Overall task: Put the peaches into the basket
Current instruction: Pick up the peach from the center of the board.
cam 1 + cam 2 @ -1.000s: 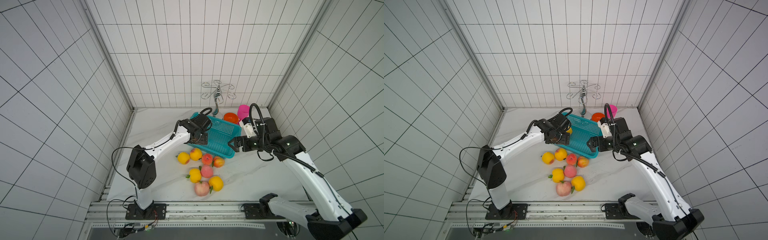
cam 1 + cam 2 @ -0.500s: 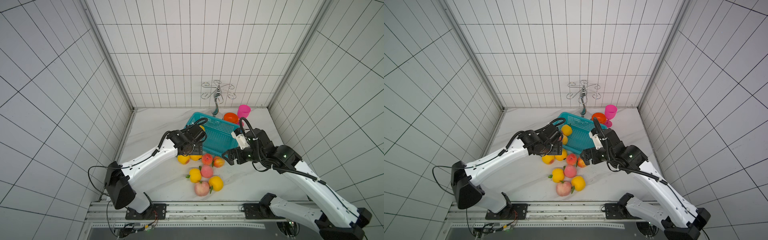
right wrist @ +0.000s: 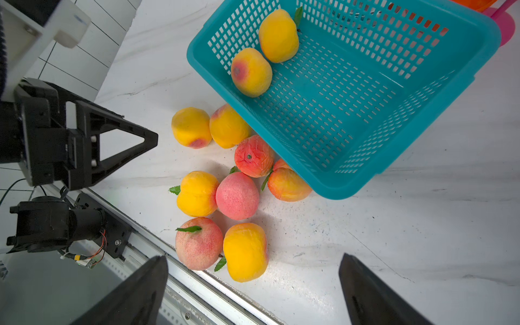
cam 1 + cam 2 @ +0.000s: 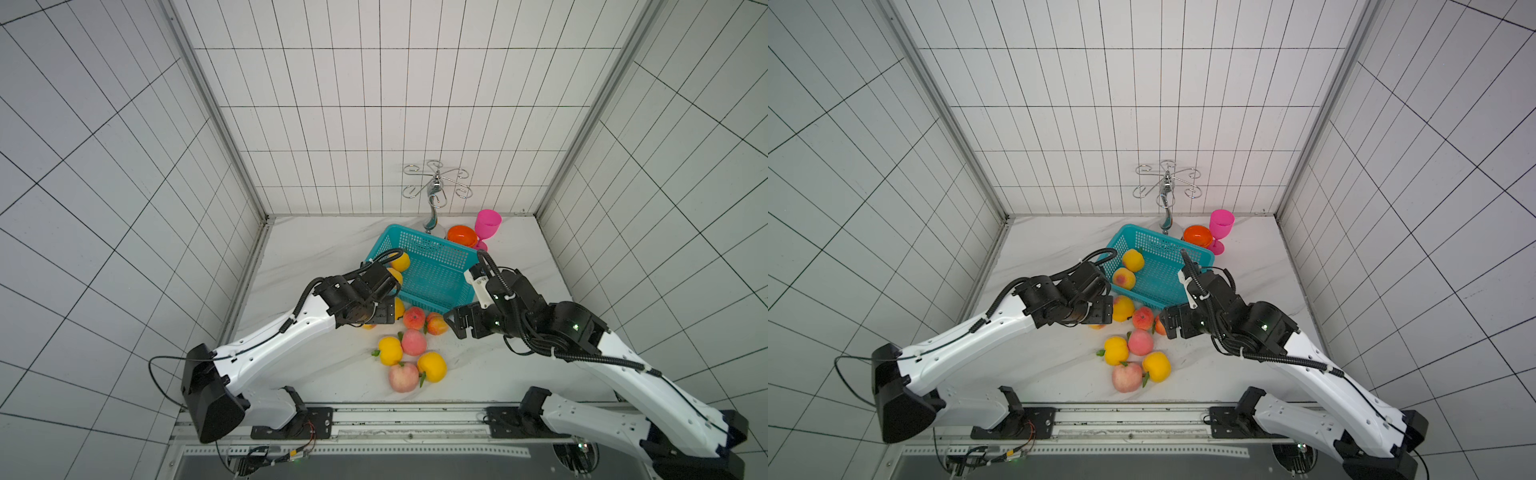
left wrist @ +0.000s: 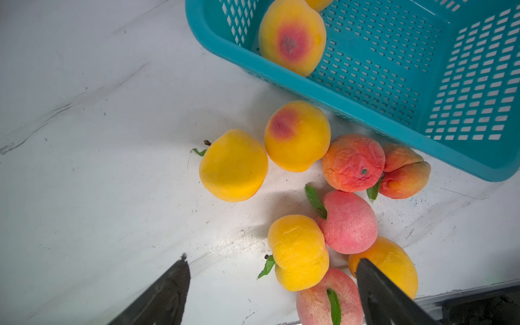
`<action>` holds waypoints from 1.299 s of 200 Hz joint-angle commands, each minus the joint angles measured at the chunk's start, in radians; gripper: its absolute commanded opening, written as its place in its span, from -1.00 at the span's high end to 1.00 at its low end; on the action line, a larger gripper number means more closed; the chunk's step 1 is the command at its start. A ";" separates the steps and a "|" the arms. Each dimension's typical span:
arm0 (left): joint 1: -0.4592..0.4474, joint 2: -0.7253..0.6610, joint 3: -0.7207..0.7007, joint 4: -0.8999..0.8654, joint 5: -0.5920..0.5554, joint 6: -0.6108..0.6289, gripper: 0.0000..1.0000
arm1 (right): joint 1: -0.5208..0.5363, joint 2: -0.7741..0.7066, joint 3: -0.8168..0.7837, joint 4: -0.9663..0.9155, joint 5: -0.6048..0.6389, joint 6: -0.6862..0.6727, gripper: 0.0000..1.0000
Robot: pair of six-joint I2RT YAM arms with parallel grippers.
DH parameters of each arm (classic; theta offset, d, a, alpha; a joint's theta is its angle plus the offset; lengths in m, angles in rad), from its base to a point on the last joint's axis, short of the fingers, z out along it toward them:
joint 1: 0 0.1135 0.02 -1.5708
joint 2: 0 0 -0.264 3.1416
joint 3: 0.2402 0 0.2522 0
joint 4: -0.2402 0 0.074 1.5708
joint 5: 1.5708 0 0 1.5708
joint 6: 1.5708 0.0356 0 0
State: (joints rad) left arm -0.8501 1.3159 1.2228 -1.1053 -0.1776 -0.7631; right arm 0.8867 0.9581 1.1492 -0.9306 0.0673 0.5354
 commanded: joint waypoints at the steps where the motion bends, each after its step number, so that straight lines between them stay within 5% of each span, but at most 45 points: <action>1: -0.006 -0.061 -0.046 0.019 0.010 -0.005 -0.81 | 0.052 0.005 -0.014 -0.051 0.092 0.093 -0.97; 109: -0.006 -0.317 -0.265 0.062 0.111 -0.023 -0.81 | 0.318 0.100 -0.158 0.010 0.230 0.357 -0.97; 260: -0.006 -0.280 -0.325 0.112 0.178 -0.023 -0.84 | 0.316 0.149 -0.448 0.325 0.107 0.401 -1.00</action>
State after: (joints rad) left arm -0.8513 1.0328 0.8955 -1.0203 -0.0090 -0.7712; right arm 1.2049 1.0882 0.7341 -0.6727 0.2001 0.9100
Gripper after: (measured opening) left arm 0.923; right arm 0.998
